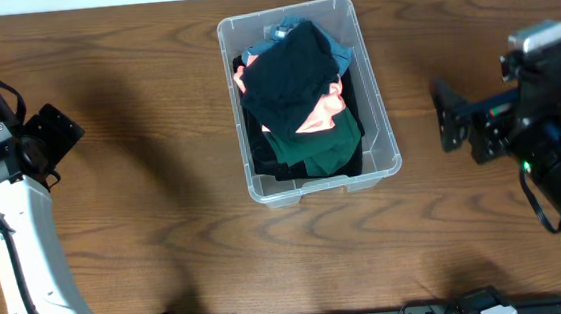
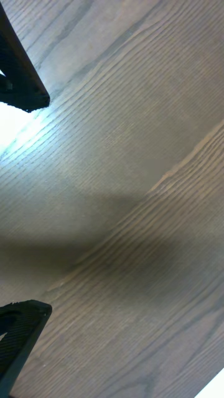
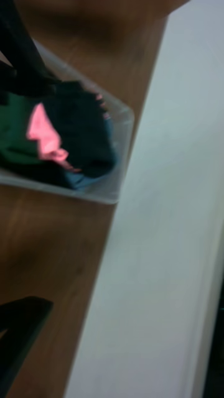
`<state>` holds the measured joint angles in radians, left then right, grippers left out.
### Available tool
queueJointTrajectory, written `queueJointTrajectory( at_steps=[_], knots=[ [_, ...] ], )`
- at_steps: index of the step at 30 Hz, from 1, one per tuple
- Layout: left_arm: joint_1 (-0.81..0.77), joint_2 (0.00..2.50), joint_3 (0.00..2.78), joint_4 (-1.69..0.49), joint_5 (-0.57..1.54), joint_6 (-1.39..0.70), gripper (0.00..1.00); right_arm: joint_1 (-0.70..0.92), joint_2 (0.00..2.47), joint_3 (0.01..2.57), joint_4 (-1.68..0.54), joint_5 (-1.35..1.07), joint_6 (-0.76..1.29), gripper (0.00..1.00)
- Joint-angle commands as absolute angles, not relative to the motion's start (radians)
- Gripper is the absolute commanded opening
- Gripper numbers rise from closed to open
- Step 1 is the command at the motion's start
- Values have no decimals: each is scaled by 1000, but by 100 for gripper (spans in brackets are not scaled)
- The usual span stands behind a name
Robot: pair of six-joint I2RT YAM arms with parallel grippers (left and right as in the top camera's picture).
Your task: Pack container
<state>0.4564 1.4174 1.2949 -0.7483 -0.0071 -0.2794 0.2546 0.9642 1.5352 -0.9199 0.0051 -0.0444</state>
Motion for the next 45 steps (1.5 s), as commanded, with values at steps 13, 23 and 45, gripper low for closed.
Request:
queueJointTrajectory(
  at_steps=[13, 23, 45],
  knots=[
    [462, 1405, 1304, -748, -12, -263, 98, 248, 940, 1537, -983, 212, -106, 99],
    [462, 1405, 1304, -748, -12, -263, 98, -2, 740, 1205, -802, 75, -105, 99],
    [462, 1405, 1304, -748, -12, -263, 98, -81, 11, 283, -559, 41, 7, 99]
  ],
)
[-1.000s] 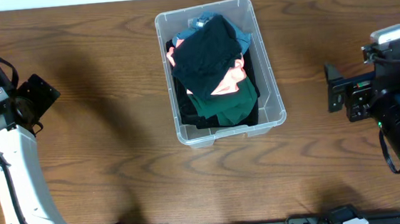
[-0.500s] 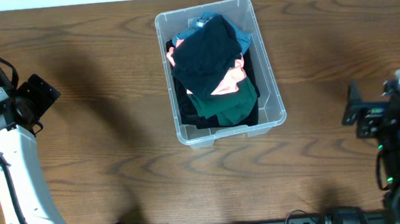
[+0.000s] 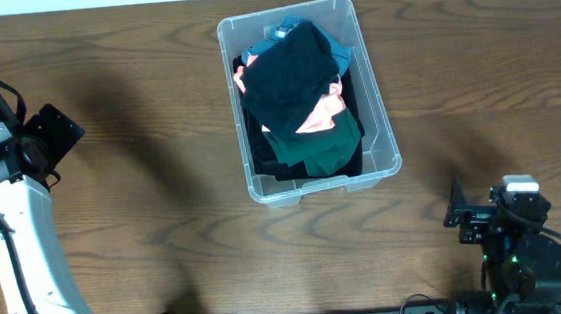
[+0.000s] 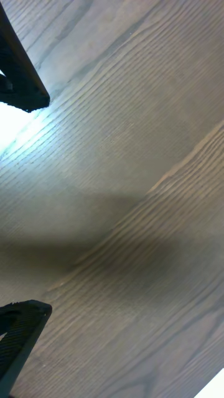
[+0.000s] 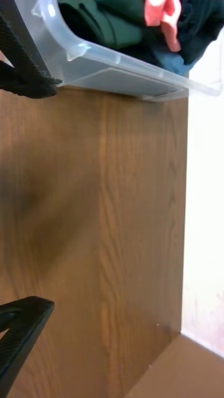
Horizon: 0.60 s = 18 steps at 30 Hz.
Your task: Pack container
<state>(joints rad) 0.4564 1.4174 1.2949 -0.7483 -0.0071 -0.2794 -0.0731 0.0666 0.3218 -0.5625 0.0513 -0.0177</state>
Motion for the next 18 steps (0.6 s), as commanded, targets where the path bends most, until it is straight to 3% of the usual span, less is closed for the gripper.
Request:
queueJointTrajectory(
  at_steps=[1, 18],
  knots=[
    [462, 1405, 1304, -748, -12, -263, 98, -81, 4, 265, -554, 41, 7, 99],
    [462, 1405, 1304, -748, -12, -263, 98, -78, 7, 128, -432, -9, 7, 99]
  ],
)
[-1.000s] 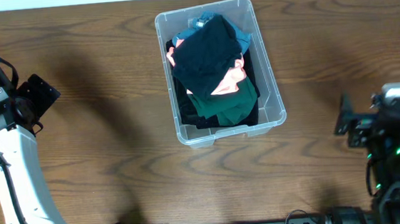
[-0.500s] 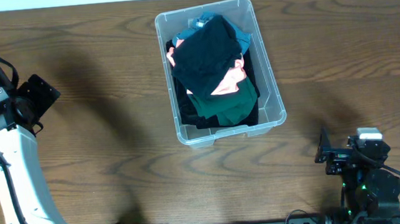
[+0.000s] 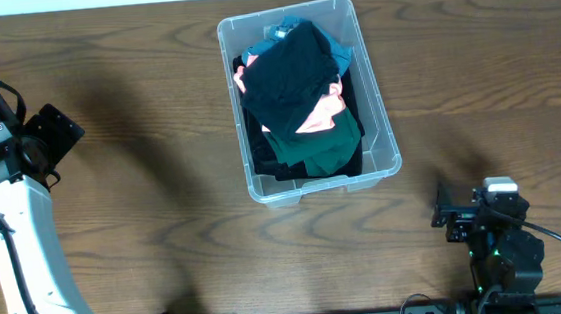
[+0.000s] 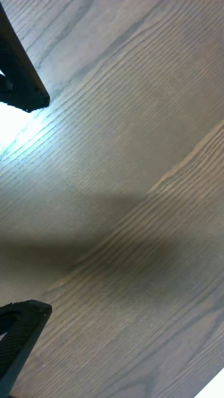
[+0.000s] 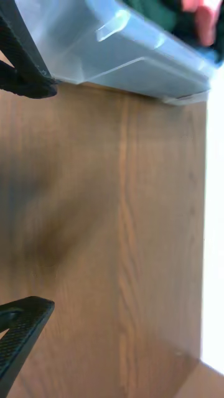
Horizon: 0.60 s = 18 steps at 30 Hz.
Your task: Pack container
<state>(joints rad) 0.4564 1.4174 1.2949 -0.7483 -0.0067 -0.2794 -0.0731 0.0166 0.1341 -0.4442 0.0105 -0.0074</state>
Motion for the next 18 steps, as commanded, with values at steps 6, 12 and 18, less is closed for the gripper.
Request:
queueJointTrajectory(
  at_steps=[6, 12, 18],
  knots=[
    [462, 1405, 1304, -748, -12, -263, 98, -78, 7, 128, -448, -8, 7, 99],
    [462, 1405, 1304, -748, -12, -263, 98, -78, 8, 128, -449, -8, 7, 99],
    [462, 1405, 1304, -748, -12, -263, 98, -78, 8, 128, -449, -8, 7, 99]
  ],
)
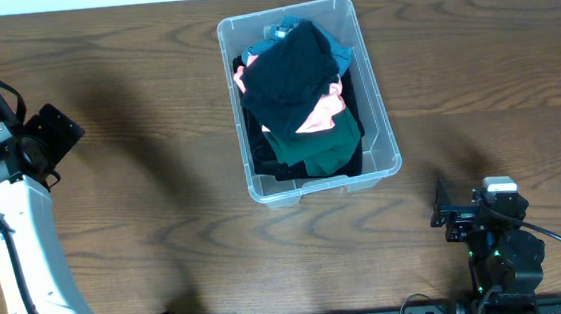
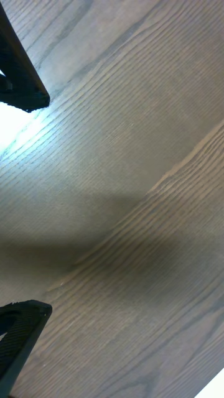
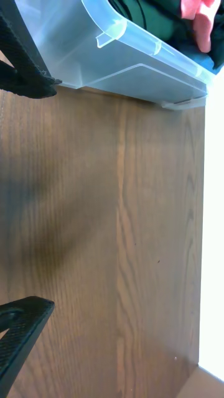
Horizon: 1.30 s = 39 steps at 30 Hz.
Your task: Pack container
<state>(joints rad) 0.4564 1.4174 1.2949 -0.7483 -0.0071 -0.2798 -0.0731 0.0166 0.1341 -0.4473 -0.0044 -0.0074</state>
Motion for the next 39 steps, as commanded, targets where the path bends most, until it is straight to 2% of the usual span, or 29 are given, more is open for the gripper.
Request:
queueJointTrajectory(
  at_steps=[1, 10, 18, 23, 25, 33, 39],
  knots=[
    [462, 1405, 1304, -748, -12, -263, 98, -78, 8, 128, -448, -8, 7, 99],
    [447, 1397, 1301, -759, -12, -263, 98, -78, 8, 128, -449, -8, 7, 99],
    [447, 1294, 1300, -831, 5, -254, 98, -78, 8, 128, -449, -8, 7, 99],
    [424, 1178, 1299, -822, 307, 146, 98, -78, 8, 128, -449, -8, 7, 99],
    [404, 1119, 1298, -825, 345, 242, 98, -78, 8, 128, -448, -8, 7, 99],
    [253, 872, 1240, -877, 188, 318, 98, -78, 8, 128, -449, -8, 7, 99],
    [157, 694, 1057, -849, 141, 318, 98, -78, 8, 128, -449, -8, 7, 99]
  ],
)
